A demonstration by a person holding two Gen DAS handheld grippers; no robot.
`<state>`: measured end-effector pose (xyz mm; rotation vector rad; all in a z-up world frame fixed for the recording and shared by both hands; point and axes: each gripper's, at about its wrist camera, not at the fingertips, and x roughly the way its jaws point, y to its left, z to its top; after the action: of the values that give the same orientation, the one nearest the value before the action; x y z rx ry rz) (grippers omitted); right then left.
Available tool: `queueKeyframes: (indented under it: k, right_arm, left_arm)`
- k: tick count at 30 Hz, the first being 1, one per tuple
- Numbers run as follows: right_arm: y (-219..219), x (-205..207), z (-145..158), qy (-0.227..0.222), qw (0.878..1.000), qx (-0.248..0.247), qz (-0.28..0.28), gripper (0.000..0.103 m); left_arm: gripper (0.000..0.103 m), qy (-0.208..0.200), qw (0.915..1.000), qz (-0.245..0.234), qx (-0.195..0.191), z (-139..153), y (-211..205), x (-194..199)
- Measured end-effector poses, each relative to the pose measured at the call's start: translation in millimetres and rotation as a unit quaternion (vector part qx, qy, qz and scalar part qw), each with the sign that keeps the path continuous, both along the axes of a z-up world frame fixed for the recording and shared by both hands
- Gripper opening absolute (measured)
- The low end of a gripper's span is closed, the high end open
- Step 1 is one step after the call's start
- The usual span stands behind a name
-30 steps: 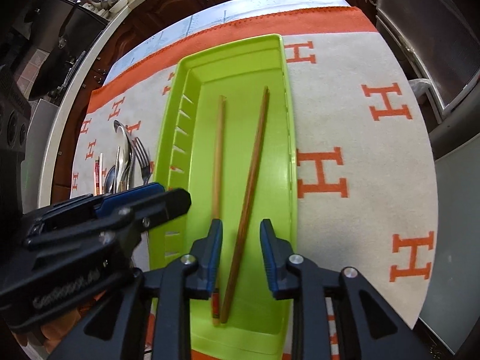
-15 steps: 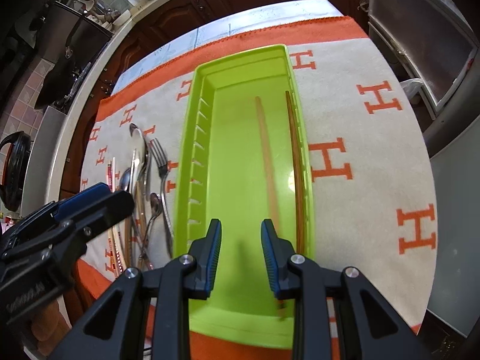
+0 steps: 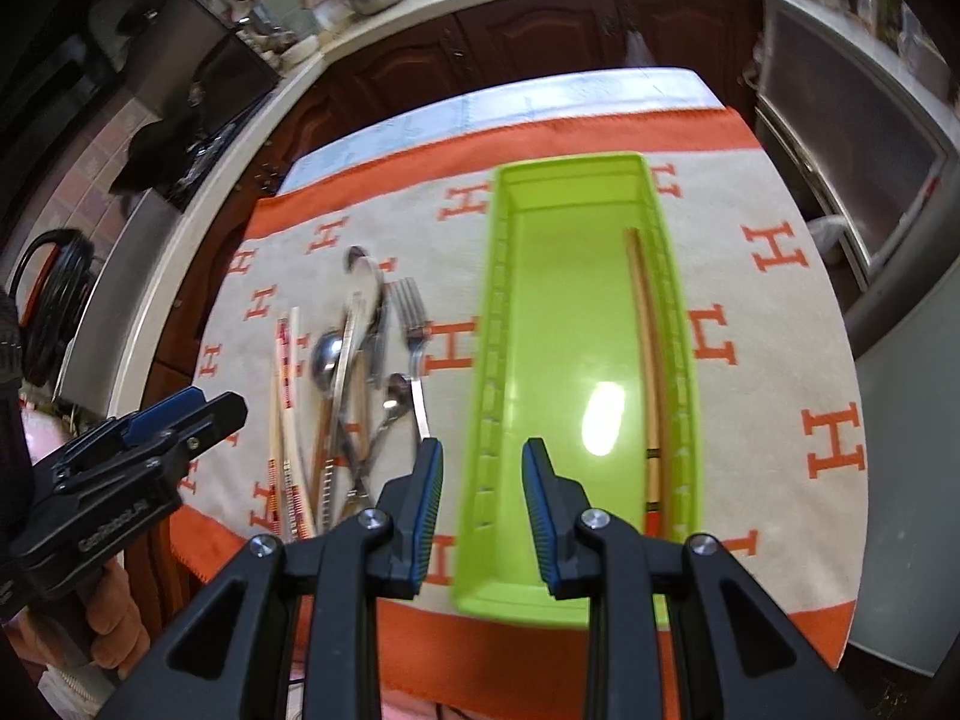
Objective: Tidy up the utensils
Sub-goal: 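Move the right gripper back over the utensil pile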
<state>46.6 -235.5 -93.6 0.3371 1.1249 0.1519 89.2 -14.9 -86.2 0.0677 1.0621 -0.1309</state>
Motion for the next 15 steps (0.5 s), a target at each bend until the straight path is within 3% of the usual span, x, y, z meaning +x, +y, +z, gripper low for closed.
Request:
queueKeyframes:
  k: [8,15]
  right_arm:
    - [44.8,-2.0,14.8,-0.037,0.999,-0.025,0.029,0.027]
    - [72.1,2.9,18.1,-0.059,0.997,-0.032,0.044,0.027]
  left_arm:
    - [0.045,-0.006,0.9992,0.039,-0.002,-3.9,51.2,-6.4]
    - [0.045,0.011,0.9965,0.082,-0.014,-20.4,99.4,2.8]
